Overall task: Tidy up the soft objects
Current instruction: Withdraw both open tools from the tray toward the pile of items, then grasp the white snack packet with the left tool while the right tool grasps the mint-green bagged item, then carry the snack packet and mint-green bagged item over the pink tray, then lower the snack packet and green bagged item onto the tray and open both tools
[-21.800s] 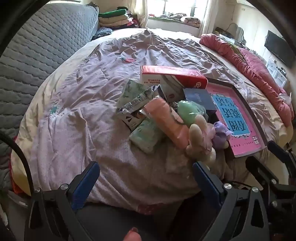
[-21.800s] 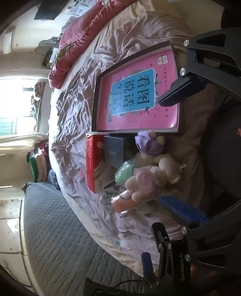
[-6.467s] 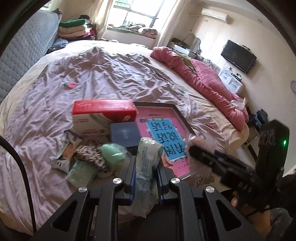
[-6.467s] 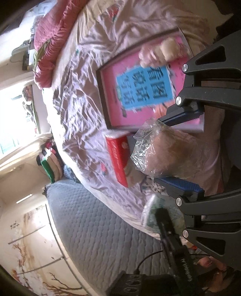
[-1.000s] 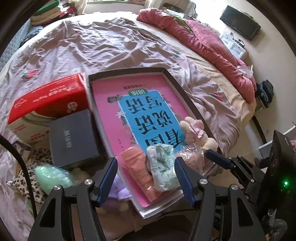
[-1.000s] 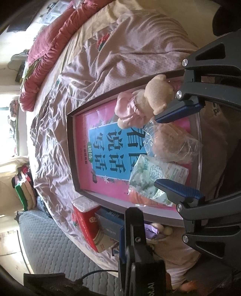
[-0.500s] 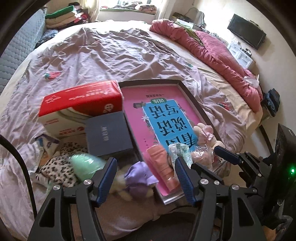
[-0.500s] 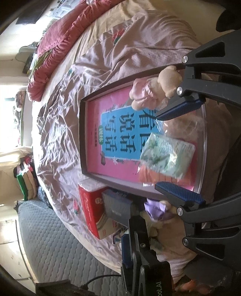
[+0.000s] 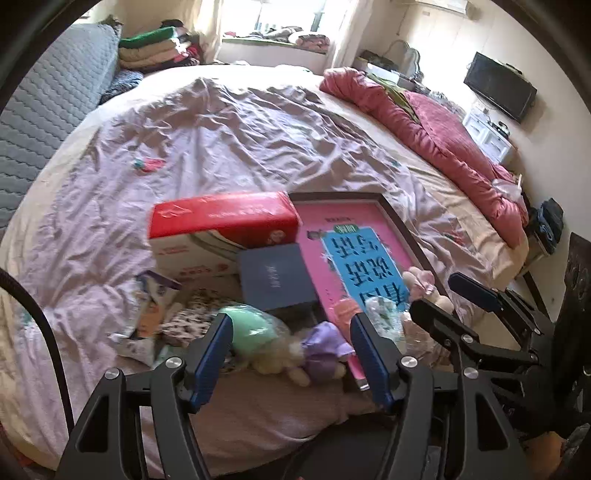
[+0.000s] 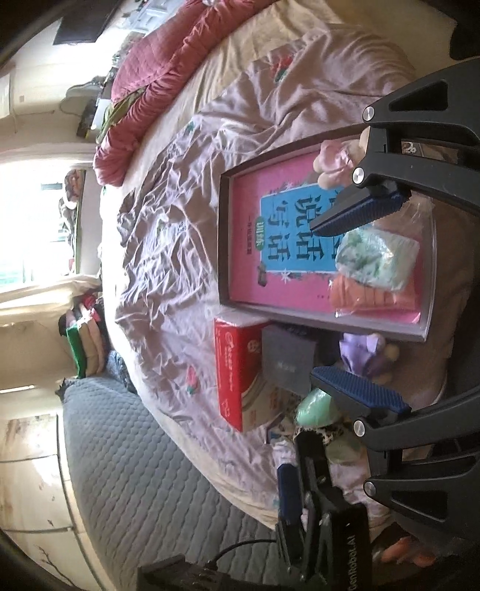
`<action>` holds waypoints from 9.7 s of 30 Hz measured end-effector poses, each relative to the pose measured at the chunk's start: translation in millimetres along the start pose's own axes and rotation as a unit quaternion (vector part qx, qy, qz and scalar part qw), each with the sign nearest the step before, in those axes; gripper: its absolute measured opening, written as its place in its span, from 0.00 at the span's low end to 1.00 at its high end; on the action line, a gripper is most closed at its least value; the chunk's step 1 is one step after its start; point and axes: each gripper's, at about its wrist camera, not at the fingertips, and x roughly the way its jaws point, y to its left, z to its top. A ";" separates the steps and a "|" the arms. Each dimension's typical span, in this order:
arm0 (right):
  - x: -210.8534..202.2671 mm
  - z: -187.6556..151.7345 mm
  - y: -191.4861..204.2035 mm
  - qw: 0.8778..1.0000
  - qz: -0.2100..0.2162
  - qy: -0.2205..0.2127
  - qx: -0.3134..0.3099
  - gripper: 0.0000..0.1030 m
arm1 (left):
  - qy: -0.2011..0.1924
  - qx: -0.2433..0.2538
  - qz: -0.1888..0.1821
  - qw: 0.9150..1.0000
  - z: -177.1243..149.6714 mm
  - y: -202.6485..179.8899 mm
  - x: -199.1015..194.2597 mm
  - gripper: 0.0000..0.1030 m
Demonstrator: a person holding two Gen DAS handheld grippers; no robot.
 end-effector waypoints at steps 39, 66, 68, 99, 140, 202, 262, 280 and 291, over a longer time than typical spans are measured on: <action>6.5 -6.8 96.8 0.994 0.045 0.017 -0.098 0.73 | -0.010 -0.101 0.060 0.993 -55.9 126.6 -46.3 0.64; 96.7 -15.0 113.6 0.987 0.024 0.080 -0.139 0.73 | 0.042 -0.130 0.055 0.989 -49.5 170.1 20.3 0.64; 103.5 -15.0 115.6 0.986 0.021 0.082 -0.143 0.73 | 0.050 -0.127 0.052 0.989 -44.4 171.4 30.4 0.64; 111.9 -13.0 87.6 0.990 0.103 0.077 -0.056 0.50 | 0.106 -0.097 0.045 0.989 -19.1 166.5 120.7 0.53; 36.9 15.0 43.4 0.995 0.104 0.004 0.011 0.50 | -0.026 -0.053 0.005 0.998 -7.5 67.5 -16.3 0.44; -25.9 -6.1 -121.5 0.990 -0.008 -0.028 0.138 0.50 | 0.049 0.069 -0.031 0.996 -6.1 -87.9 65.9 0.44; 92.0 -26.2 -107.1 0.989 -0.011 0.075 0.124 0.50 | 0.116 0.033 -0.045 0.992 -15.5 -81.0 145.3 0.43; 106.4 -32.0 -109.0 0.988 -0.033 0.090 0.117 0.51 | 0.121 0.024 -0.049 0.991 -15.5 -76.3 147.4 0.43; 104.3 -33.2 -108.0 0.989 -0.033 0.092 0.114 0.52 | 0.126 0.015 -0.052 0.991 -14.7 -74.4 150.4 0.43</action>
